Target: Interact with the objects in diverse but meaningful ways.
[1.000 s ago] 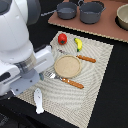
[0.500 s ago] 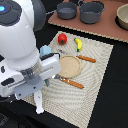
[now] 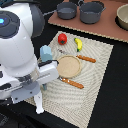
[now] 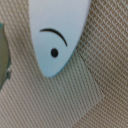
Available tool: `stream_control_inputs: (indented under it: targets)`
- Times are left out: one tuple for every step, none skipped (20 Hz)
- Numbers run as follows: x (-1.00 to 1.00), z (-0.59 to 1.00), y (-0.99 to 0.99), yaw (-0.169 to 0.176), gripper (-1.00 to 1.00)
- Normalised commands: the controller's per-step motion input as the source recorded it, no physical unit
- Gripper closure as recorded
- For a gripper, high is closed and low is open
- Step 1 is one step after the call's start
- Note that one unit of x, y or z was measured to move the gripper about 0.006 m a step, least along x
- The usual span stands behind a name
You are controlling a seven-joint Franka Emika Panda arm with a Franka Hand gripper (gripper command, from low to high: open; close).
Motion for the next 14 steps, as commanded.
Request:
stream_control_inputs:
  targets:
    - [0.28,-0.13,-0.13,-0.058,-1.0]
    - [0.3,-0.14,-0.13,-0.057,-1.0]
    - [0.3,-0.14,-0.12,-0.056,-1.0]
    - [0.3,-0.13,-0.1,-0.056,1.0]
    - [0.28,-0.17,-0.12,-0.056,1.0]
    - [0.25,-0.21,-0.15,-0.058,1.0]
    - [0.26,-0.21,-0.16,-0.058,1.0]
    - [0.27,-0.2,-0.13,-0.057,1.0]
    - [0.25,-0.2,-0.13,-0.056,1.0]
    - [0.25,-0.18,-0.11,-0.052,1.0]
    - [0.28,-0.17,-0.1,-0.05,1.0]
    - [0.26,-0.17,-0.12,-0.049,1.0]
    - [0.27,-0.17,-0.1,-0.048,1.0]
    - [0.28,-0.15,-0.1,-0.047,1.0]
